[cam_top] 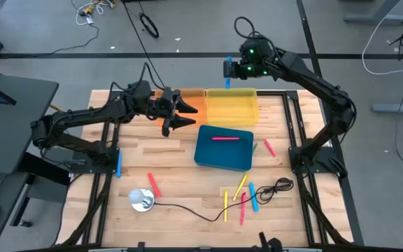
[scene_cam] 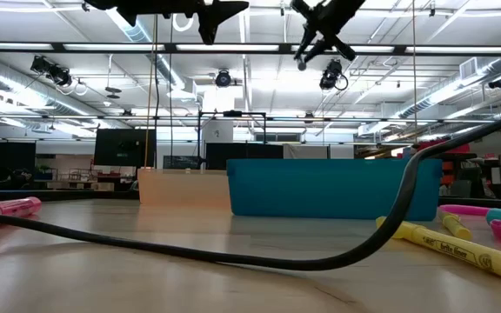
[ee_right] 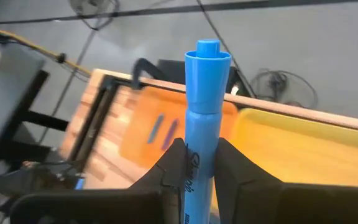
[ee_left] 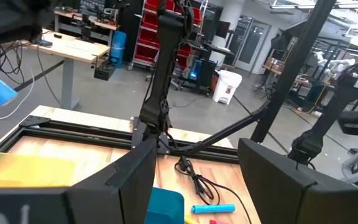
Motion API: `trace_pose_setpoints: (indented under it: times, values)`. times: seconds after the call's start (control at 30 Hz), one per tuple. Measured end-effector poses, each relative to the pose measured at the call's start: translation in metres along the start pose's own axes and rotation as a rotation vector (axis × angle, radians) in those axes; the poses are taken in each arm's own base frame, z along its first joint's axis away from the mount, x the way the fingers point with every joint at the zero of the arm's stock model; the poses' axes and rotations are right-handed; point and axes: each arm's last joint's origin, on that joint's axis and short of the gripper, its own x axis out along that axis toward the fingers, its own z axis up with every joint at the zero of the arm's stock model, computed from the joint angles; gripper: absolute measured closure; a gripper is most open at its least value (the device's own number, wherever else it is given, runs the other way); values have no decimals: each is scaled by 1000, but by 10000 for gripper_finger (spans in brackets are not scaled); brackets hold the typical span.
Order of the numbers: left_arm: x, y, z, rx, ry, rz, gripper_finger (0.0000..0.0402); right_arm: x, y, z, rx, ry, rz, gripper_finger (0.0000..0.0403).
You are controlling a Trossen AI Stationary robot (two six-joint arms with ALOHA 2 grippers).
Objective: Pick & Place Markers
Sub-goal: Put the blue marker into the transparent yellow bin
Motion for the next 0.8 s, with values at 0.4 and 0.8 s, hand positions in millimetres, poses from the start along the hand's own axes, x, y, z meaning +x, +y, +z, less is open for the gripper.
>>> trace_pose_setpoints:
  times: [0.4,0.8]
  values:
    - [0,0,0,1,-1,2,170,27,-38,8,89,123,-191,359]
    - [0,0,0,1,-1,4,170,68,-71,-3,81,320,-440,359]
